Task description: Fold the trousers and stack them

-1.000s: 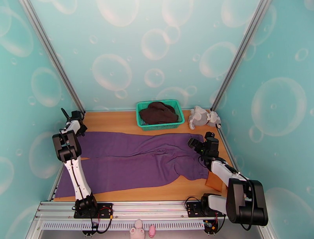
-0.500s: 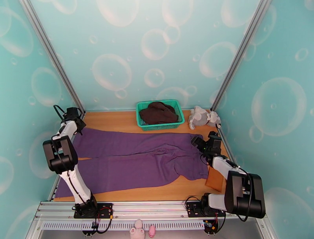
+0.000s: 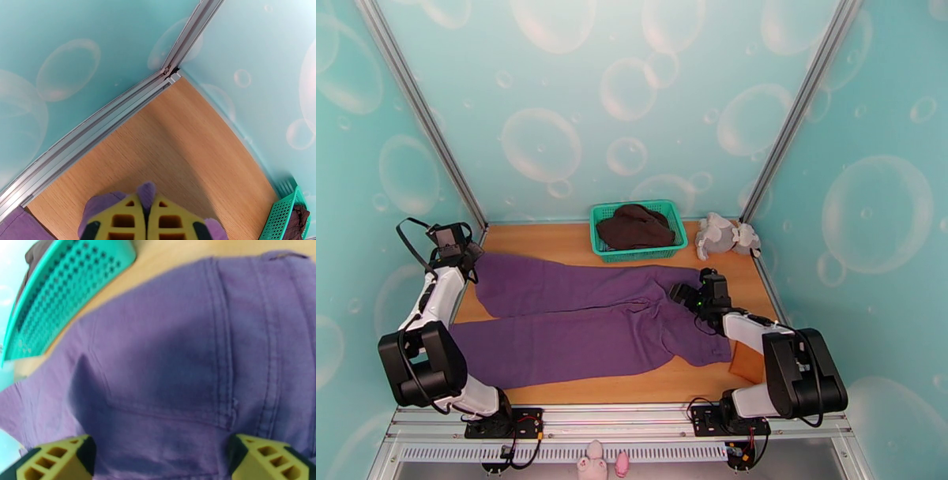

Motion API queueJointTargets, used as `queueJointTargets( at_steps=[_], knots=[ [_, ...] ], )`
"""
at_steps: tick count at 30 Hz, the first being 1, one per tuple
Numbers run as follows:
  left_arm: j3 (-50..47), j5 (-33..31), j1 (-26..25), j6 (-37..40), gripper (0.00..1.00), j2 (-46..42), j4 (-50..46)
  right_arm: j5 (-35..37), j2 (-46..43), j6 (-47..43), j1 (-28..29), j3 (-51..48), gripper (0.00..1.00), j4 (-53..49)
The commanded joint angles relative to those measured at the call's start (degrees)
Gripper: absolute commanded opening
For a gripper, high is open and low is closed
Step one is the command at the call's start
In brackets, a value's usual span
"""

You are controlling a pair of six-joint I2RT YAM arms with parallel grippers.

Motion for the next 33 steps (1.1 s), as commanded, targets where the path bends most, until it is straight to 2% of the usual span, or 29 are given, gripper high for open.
queueJointTargets(
  at_steps=[1, 3, 6, 8, 13, 18, 21, 33],
  knots=[
    [-1.29, 0.65, 0.27, -0.34, 0.0, -3.37, 4.21, -0.7, -0.09, 3.84, 2.36, -2.06, 0.92, -2.46],
    [-1.57, 0.68, 0.23, -0.21, 0.0, -3.91, 4.54, -2.69, -1.3, 3.16, 2.42, -1.61, 0.93, -2.3],
    [-1.44, 1.04, 0.26, 0.28, 0.0, -4.03, 4.27, -0.22, -5.09, 0.67, 1.19, 2.84, 0.93, -6.55],
    [-1.9, 2.14, 0.18, 0.06, 0.0, -4.19, 4.73, 1.21, -5.48, -2.04, -1.76, 7.48, 0.94, -10.16],
    [-4.38, 3.9, -0.24, -1.15, 0.0, -5.18, 7.12, -1.41, 0.66, -5.78, -12.15, 14.67, 0.95, -12.89],
    [-6.27, 4.39, -0.87, -0.8, 0.0, -6.3, 8.57, -1.4, 6.17, -7.31, -17.49, 14.47, 0.94, -7.19],
    [-6.74, 5.03, -1.04, -0.69, 0.0, -7.28, 9.11, 0.04, 8.35, -7.76, -18.43, 15.26, 0.93, -4.83],
    [-7.94, 4.99, -1.92, -0.43, 0.0, -8.12, 12.04, 0.91, 17.15, -8.06, -18.89, 21.63, 0.88, -5.91]
  ],
)
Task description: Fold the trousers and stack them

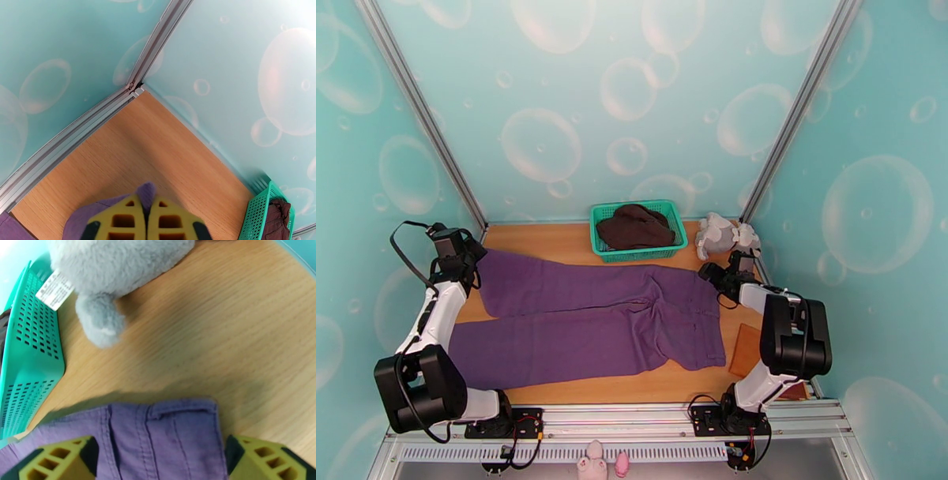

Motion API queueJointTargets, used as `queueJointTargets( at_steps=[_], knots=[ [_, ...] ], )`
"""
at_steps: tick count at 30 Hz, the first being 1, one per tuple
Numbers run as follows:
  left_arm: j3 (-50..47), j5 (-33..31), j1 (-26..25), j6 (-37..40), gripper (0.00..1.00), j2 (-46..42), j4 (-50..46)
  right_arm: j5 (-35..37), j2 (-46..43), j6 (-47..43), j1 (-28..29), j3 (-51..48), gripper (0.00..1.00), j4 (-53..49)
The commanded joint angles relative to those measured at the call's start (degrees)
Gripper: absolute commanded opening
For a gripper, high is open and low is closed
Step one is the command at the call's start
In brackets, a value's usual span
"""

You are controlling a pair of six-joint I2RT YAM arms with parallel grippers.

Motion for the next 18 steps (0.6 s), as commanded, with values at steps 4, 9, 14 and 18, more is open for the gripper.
queueJointTargets(
  at_steps=[4, 9, 14, 18],
  knots=[
    [-0.79, 0.9, -0.33, 0.01, 0.0, -0.08, 3.16, 1.78, 4.37, -1.08, -0.65, 3.99, 0.87, 0.08],
    [-1.1, 1.24, -0.31, 0.01, 0.0, 0.48, 3.85, 1.77, 7.19, -1.13, -0.65, 6.53, 0.82, -0.6],
    [-1.23, 1.5, -0.32, 0.12, 0.0, 0.51, 3.74, 0.24, 9.12, -0.69, -0.73, 8.57, 0.75, -1.71],
    [-1.15, 1.4, -0.27, 0.1, 0.0, 0.07, 3.78, -0.9, 8.48, -0.77, -0.47, 8.43, 0.69, -2.48]
  ],
)
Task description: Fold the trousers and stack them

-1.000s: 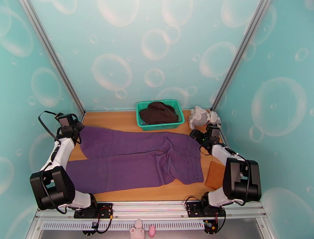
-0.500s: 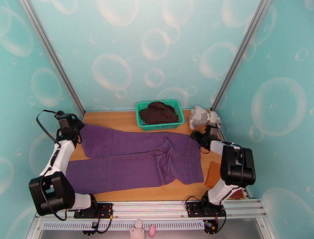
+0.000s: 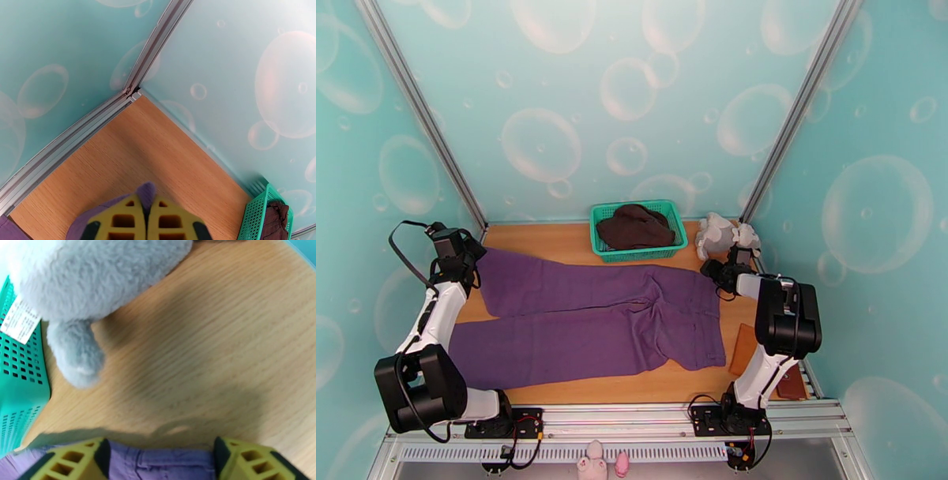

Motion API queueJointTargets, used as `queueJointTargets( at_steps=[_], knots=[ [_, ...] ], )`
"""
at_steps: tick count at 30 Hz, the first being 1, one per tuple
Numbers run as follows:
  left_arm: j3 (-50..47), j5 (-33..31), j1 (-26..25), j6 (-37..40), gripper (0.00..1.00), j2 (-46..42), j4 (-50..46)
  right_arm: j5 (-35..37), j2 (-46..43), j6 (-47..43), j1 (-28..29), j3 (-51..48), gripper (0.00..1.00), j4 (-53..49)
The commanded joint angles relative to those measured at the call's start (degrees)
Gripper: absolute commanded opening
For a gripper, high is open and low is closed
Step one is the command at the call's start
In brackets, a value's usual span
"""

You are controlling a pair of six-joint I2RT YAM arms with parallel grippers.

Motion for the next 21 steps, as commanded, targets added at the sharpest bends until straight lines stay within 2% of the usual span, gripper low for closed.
queueJointTargets(
  at_steps=[1, 6, 10, 16, 21],
  knots=[
    [-0.65, 1.11, -0.22, 0.14, 0.0, 0.0, 2.06, -1.4, -0.16, -0.9, -0.14, 1.04, 0.66, -1.59],
    [-0.8, 1.21, -0.05, 0.26, 0.0, -0.13, 1.68, -5.47, -2.38, -1.76, -1.12, -1.31, 0.39, 1.55],
    [-0.82, 1.17, 0.54, 0.6, 0.0, -0.73, 0.63, -8.88, -6.64, -2.66, -2.61, -4.22, 0.0, 3.31],
    [-0.03, -0.2, 2.26, 0.87, 0.0, -3.66, -2.64, -13.42, -17.73, -3.26, -4.82, -10.93, 0.0, 5.17],
    [0.56, 0.3, 3.3, 0.72, 0.0, -5.89, -6.04, -13.96, -27.78, -4.22, -5.45, -14.98, 0.0, 5.0]
  ],
)
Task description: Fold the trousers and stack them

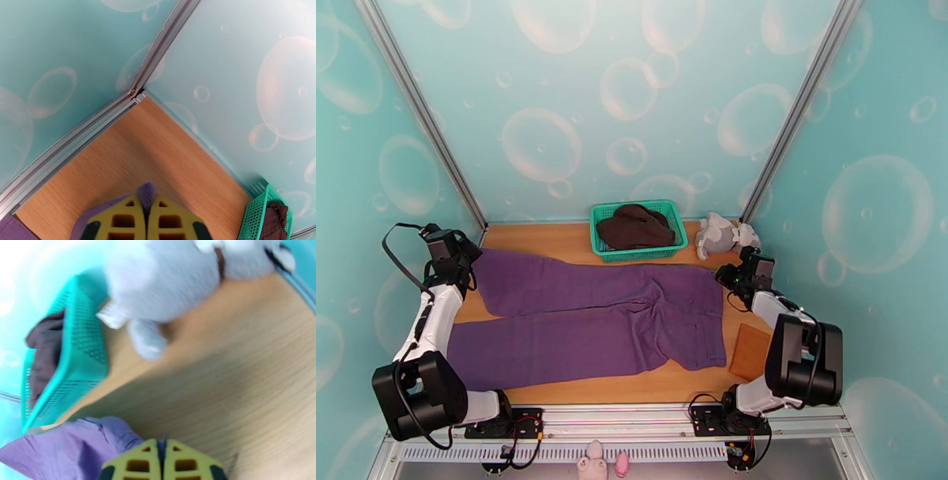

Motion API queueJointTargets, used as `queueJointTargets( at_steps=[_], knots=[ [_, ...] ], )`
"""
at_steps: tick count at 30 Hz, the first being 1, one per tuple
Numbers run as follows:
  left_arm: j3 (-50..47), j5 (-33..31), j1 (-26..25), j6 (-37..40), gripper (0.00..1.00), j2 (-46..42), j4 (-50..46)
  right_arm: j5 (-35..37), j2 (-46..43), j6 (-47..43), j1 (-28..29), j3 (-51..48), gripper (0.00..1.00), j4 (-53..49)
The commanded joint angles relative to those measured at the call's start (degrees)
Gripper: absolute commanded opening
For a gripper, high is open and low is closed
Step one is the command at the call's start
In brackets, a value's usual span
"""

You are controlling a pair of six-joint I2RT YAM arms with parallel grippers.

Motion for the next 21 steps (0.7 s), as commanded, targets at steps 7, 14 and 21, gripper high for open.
queueJointTargets(
  at_steps=[7, 14, 21],
  knots=[
    [3.82, 2.26, 6.11, 0.53, 0.0, -4.55, -8.18, -0.92, -16.49, -2.17, -2.75, -5.2, 0.0, 1.31],
    [6.63, 3.71, 9.97, 1.18, 0.0, -4.82, -10.07, -2.1, -22.12, -0.74, -5.6, -5.8, 0.0, 3.87],
    [9.95, 7.52, 15.46, 0.06, 0.0, -1.41, -9.89, -2.91, -20.44, 2.01, -5.8, -5.71, 0.0, 15.83]
  ],
)
